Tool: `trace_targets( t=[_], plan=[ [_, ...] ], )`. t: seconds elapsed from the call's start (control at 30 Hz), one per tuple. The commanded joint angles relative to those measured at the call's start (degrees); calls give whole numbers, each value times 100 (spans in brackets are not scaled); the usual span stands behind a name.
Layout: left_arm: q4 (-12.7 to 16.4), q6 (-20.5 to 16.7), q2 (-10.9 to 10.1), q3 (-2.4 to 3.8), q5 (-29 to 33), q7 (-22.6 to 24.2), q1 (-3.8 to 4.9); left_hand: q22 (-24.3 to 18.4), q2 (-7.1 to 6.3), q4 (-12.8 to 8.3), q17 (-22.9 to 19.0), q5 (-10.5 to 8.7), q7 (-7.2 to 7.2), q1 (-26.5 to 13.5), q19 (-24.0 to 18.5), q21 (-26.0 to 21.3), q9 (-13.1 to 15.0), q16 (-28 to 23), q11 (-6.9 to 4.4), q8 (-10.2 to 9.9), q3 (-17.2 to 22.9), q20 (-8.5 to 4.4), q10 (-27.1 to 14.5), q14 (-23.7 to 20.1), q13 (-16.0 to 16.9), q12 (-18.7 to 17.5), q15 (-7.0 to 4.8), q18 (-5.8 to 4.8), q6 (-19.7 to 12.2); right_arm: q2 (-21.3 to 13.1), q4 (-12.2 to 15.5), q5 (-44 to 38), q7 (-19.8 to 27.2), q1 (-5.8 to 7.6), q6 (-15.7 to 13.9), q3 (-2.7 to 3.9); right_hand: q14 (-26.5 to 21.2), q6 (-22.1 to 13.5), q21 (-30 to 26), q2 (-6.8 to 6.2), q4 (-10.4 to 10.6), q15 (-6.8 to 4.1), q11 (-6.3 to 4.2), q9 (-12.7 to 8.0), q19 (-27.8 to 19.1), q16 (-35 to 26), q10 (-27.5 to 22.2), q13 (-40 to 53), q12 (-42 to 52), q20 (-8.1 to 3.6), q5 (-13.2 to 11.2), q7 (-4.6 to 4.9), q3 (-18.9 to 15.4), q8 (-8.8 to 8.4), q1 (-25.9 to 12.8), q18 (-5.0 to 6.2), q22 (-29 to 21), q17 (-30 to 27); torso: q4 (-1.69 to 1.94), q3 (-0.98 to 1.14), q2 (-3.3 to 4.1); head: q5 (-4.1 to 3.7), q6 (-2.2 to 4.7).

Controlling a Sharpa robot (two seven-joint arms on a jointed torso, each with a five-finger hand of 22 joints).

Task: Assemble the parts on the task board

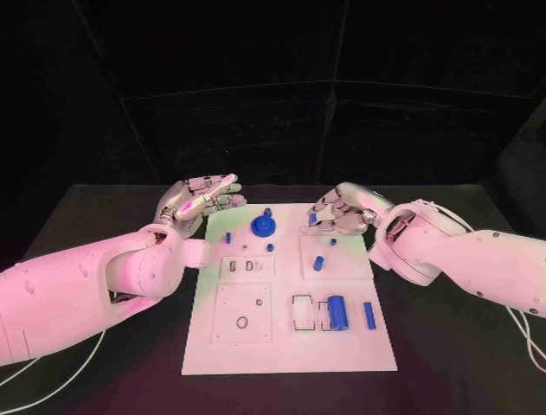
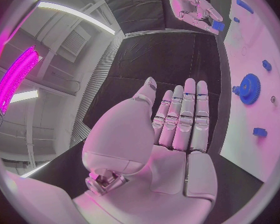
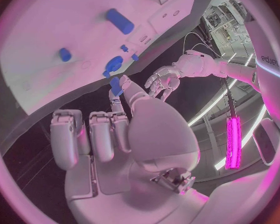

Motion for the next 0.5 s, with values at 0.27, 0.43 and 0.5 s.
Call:
trace_targets(
  t=[0.27, 0.43, 0.5],
  plan=[
    [-111, 120, 44, 6, -26, 9, 34, 2, 62, -48, 36, 5, -17, 2, 104, 14, 8, 6, -27, -1, -6, -23, 102, 113, 9, 19, -29, 90, 68, 750, 119, -787, -1235, -1, 152, -8, 484, 86, 23, 0, -51, -32, -35, 5, 345, 20, 374, 1175, -38, -45, 32, -79, 86, -28, 35, -51, 1187, 1015, 37, -75, -54, 137, -136],
    [-133, 106, 56, 6, -27, 9, 46, 2, 62, -48, 36, 5, -18, 2, 105, 14, 8, 4, -27, -1, -6, -24, 103, 113, 9, 18, -29, 90, 68, 1000, 92, -1040, -1361, -32, 324, -38, 480, 84, 18, -24, -61, -30, -31, 3, 336, 13, 366, 1162, -55, -45, 11, -73, 94, -36, 21, -48, 1175, 1000, 42, -69, -42, 186, -150],
    [-144, 100, 63, 6, -27, 9, 54, 2, 62, -48, 36, 5, -18, 2, 105, 14, 8, 4, -27, -1, -6, -24, 103, 113, 9, 18, -29, 90, 68, 1095, 67, -1135, -1382, -50, 376, -53, 480, 83, 17, -28, -62, -29, -30, 3, 334, 12, 365, 1161, -56, -45, 7, -72, 95, -38, 18, -47, 1173, 999, 42, -67, -44, 205, -168]
  ],
)
